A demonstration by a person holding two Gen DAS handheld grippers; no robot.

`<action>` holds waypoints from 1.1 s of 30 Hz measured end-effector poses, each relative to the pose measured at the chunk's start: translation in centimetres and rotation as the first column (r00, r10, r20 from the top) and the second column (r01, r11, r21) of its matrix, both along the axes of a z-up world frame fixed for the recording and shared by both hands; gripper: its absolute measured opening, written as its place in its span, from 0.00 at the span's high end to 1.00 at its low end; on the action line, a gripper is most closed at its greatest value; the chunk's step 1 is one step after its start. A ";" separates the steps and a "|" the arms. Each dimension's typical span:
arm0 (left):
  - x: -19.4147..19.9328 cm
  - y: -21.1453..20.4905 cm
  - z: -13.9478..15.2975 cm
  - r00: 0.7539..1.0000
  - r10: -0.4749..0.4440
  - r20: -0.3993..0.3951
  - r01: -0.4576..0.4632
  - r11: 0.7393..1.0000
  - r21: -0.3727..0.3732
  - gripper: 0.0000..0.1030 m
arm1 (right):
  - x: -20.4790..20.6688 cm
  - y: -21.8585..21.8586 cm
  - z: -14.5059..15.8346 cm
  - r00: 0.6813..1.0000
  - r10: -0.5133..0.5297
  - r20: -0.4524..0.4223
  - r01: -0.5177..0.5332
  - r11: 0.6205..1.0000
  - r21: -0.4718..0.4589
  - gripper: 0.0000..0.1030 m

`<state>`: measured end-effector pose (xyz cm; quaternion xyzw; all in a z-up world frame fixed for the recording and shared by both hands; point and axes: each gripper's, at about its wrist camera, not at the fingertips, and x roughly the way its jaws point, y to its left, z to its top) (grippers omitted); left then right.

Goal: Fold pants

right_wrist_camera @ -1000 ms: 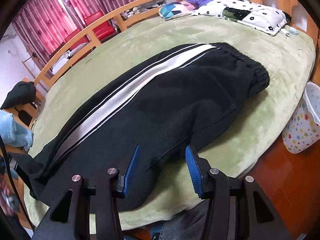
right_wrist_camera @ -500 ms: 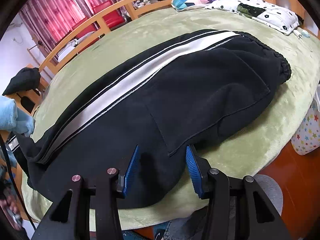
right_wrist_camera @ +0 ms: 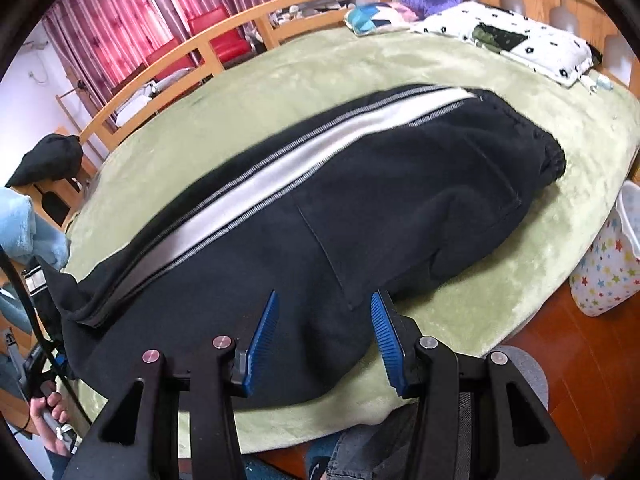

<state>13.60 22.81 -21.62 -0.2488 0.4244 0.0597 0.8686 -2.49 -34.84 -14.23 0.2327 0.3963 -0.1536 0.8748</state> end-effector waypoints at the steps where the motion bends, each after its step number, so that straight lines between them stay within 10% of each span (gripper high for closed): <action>1: 0.3 0.4 -0.4 1.000 0.016 -0.009 -0.017 1.000 -0.020 0.42 | 0.3 0.1 0.1 1.000 0.005 -0.002 -0.005 1.000 0.001 0.53; 5: 0.4 1.7 -1.3 0.997 0.070 -0.018 -0.071 0.997 -0.026 0.61 | 1.5 1.0 -0.2 0.999 0.023 -0.029 -0.023 1.000 -0.004 0.53; 12: 1.6 2.3 -1.8 0.997 0.075 -0.016 -0.076 0.996 -0.045 0.62 | 2.9 2.4 -0.7 0.997 0.061 -0.048 -0.061 0.998 -0.005 0.53; 14: 1.7 1.8 -1.4 0.998 0.055 -0.007 -0.055 0.998 -0.026 0.91 | 3.0 2.7 -0.8 0.997 0.068 -0.045 -0.068 0.998 0.007 0.53; 28: -5.7 5.3 6.0 0.983 0.126 0.135 -0.127 0.992 -0.003 0.94 | 0.9 3.4 0.7 0.997 0.079 0.008 -0.079 0.997 -0.013 0.53; 33: -7.3 6.6 5.5 0.986 0.158 0.059 -0.158 0.987 0.001 0.93 | 0.1 3.1 0.8 0.996 0.089 0.020 -0.089 0.996 -0.026 0.53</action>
